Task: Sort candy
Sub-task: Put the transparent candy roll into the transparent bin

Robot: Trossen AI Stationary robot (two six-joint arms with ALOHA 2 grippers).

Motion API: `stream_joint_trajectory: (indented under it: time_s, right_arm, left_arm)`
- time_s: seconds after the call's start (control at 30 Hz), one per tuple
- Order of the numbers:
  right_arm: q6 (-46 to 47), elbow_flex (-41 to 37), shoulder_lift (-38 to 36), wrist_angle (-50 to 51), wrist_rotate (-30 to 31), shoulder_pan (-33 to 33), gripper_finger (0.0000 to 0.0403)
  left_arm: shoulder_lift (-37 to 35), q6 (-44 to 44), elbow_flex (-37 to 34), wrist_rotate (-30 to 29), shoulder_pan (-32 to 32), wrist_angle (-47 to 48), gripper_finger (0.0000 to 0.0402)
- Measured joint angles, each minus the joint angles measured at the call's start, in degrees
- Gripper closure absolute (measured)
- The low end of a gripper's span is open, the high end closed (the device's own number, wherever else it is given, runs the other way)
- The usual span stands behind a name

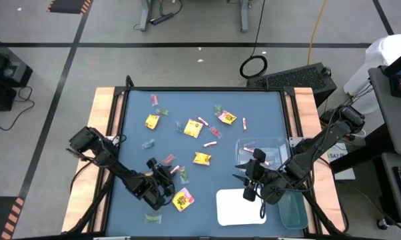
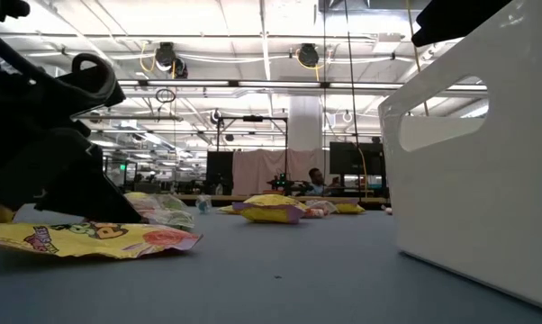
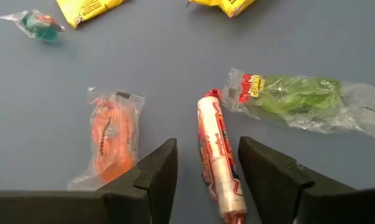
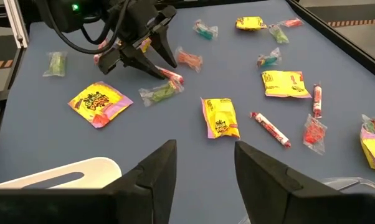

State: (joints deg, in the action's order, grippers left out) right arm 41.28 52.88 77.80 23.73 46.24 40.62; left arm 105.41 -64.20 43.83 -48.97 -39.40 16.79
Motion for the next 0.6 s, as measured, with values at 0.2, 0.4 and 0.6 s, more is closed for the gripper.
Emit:
stream_joint_trajectory:
  time_s: [0.2,0.4,0.6]
  right_arm:
    - [0.0,0.0,0.0,-0.4,0.0,0.0,0.0253]
    - [-0.1,0.0,0.0,-0.8,0.0,0.0,0.0253]
    - [-1.7,0.0,0.0,-3.7,0.0,0.0,0.0253]
  left_arm:
    - [-0.1,0.1,-1.4,0.4,-0.1,-0.6,0.0231]
    - [-0.1,2.6,-2.6,1.0,-0.7,-2.5,0.0303]
    - [0.0,8.1,-3.0,0.6,-0.7,-5.6,0.0361]
